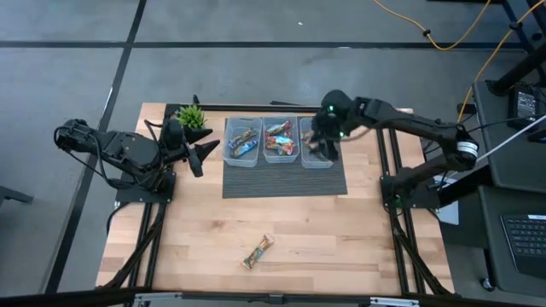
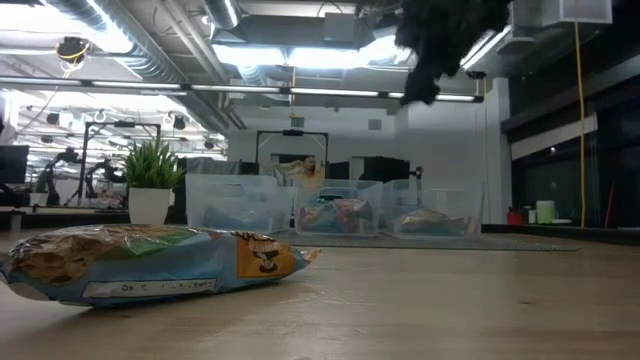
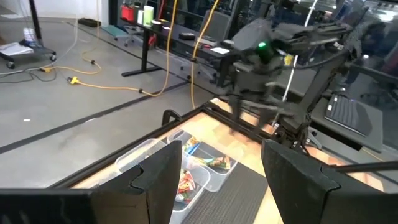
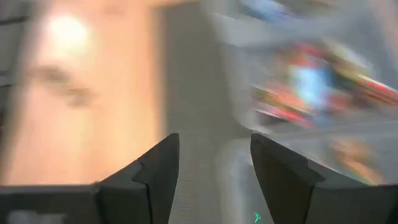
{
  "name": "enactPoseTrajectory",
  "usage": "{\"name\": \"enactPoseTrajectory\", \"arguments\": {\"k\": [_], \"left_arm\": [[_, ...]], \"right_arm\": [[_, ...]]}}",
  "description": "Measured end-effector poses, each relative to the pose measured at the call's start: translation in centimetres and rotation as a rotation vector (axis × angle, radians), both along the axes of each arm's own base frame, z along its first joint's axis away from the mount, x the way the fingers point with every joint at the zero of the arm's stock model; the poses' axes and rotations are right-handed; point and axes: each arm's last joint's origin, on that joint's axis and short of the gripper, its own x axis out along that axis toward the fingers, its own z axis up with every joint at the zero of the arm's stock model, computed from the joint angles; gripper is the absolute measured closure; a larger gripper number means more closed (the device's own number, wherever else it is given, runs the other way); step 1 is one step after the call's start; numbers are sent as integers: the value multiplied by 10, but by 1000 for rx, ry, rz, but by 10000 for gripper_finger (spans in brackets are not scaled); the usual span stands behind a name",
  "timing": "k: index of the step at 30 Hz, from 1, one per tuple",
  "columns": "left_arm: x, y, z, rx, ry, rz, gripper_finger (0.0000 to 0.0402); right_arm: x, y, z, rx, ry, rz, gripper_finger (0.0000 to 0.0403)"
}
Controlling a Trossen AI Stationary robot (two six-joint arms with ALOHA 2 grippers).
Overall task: Pick and place Granola Bars by type
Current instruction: Put the yellow granola bar into the right transparent bin
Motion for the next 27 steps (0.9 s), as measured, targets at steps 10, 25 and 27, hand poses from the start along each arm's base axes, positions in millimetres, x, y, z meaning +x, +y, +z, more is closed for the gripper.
{"name": "enactPoseTrajectory", "arguments": {"k": [10, 25, 27], "left_arm": [[0, 0, -1, -1, 14, -22, 187], [1, -3, -2, -26, 24, -120, 187], [1, -3, -2, -25, 24, -122, 187]], "right_arm": [[25, 119, 27, -20, -224, 367, 225], [25, 193, 48, -72, -441, 438, 227], [26, 198, 50, -87, -474, 442, 225]]}}
